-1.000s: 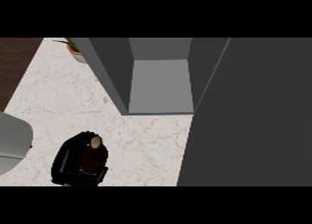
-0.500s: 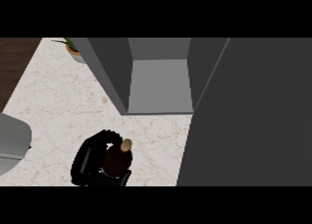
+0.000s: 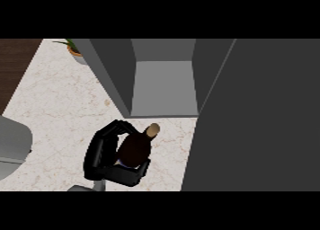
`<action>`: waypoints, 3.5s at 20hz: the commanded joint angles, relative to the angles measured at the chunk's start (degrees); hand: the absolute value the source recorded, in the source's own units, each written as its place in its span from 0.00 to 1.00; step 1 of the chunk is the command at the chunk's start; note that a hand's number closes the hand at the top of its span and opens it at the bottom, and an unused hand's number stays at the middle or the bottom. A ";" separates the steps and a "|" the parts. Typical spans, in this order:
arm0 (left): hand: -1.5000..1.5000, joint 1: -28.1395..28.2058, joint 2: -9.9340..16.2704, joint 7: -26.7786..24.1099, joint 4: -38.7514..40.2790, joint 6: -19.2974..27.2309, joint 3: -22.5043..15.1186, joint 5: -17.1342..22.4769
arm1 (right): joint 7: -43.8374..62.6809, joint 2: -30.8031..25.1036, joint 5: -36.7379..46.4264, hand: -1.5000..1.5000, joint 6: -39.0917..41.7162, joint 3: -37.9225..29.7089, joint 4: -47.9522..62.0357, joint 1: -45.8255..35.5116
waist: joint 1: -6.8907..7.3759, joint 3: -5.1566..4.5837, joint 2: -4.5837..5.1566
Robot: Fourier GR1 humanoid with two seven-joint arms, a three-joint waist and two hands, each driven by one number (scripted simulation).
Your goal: Pick up the wine, place it into the cabinet and close the cabinet
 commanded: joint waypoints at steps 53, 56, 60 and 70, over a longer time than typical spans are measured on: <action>1.00 -58.97 -0.02 -5.52 69.95 16.16 6.58 18.15 | -12.79 -0.84 -7.56 0.00 8.44 -2.24 -6.69 12.65 | -4.46 -0.02 1.68; 1.00 -58.96 -0.02 -7.61 71.74 15.20 6.88 18.46 | -13.47 0.18 -8.26 0.00 8.65 -2.49 -5.59 12.08 | -4.30 -0.04 1.90; 1.00 -60.06 1.58 -8.86 73.99 16.12 7.97 18.15 | -12.48 -1.63 -7.24 0.00 8.91 -1.49 -9.18 15.49 | -5.07 -0.09 1.68; 0.00 -63.46 3.32 -11.90 79.16 21.22 7.25 15.30 | -16.50 -0.65 -8.32 0.00 10.79 -1.77 -6.21 15.47 | -5.94 -0.04 2.28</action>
